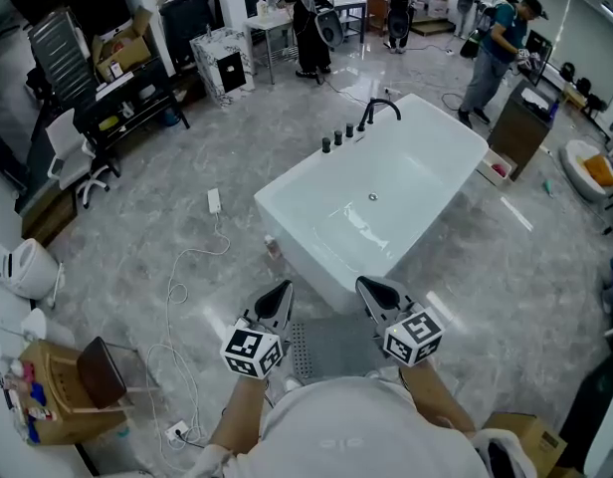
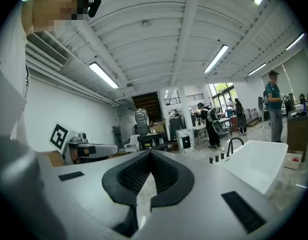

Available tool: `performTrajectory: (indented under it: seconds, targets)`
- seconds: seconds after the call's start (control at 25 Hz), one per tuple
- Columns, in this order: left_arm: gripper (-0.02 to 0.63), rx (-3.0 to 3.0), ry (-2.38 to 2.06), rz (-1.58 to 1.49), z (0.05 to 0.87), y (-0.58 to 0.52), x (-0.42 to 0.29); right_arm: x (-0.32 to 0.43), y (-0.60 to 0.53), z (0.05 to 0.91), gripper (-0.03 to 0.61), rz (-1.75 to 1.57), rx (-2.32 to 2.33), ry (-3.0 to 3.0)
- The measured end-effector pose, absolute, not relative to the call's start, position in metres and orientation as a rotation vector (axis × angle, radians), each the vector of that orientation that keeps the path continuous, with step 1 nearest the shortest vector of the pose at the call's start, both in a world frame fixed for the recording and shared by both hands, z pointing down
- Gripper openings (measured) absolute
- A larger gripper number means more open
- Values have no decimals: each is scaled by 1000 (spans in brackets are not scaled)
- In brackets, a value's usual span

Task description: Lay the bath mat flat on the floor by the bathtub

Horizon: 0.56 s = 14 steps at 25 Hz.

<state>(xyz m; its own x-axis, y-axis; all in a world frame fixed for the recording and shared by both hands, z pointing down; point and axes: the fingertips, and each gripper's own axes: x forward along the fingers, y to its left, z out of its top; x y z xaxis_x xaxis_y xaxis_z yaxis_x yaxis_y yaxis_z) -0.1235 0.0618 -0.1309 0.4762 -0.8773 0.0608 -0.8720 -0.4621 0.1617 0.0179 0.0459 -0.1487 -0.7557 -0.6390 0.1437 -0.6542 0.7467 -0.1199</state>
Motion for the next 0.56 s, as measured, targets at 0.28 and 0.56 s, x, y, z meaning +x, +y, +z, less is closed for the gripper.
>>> performTrajectory:
  seconds: [0.28,0.56]
  targets:
    - [15,2525,-1549,-55,-128,58,-127,21,43,-144,26,253,1065,-2842]
    - [15,2525,-1546,-49,-128,55,-119,36,39,-142,26,259,1097,-2842]
